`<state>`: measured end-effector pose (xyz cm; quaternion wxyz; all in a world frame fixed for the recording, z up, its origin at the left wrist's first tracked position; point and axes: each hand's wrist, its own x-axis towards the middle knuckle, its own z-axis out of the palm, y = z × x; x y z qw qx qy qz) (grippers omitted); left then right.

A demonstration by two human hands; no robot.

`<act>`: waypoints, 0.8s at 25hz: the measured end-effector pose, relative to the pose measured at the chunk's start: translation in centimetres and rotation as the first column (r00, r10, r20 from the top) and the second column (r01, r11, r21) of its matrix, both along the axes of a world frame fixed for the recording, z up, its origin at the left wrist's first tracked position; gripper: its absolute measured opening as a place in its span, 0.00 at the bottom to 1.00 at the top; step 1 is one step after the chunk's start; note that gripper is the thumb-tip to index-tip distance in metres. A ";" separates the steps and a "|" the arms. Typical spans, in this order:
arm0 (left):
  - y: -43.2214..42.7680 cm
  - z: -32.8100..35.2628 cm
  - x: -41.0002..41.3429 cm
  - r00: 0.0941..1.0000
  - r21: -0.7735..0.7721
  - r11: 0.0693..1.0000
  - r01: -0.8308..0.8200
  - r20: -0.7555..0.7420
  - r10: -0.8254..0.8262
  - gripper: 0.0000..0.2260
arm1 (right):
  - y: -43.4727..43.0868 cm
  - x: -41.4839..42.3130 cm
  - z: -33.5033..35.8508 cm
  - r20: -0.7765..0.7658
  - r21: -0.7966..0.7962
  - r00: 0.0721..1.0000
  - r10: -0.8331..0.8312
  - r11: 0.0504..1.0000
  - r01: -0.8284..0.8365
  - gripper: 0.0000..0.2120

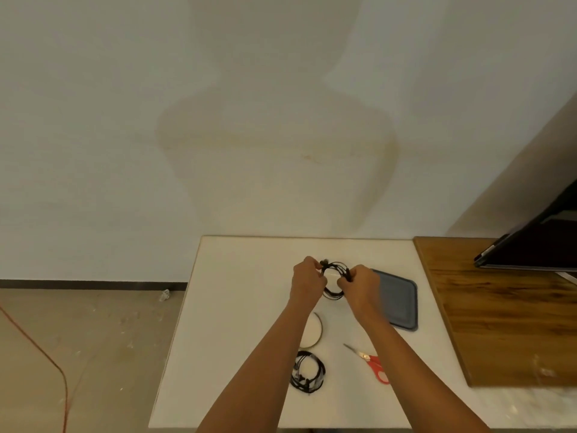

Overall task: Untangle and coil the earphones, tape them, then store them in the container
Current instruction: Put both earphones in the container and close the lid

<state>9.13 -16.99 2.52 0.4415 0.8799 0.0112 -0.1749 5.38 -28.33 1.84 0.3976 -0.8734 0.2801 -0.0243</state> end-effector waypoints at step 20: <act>8.5 -4.0 -9.3 0.971 0.346 0.933 0.096 -0.240 -0.011 0.10 | 5.1 -12.2 -4.4 -0.346 -0.014 0.916 0.205 0.975 -0.224 0.17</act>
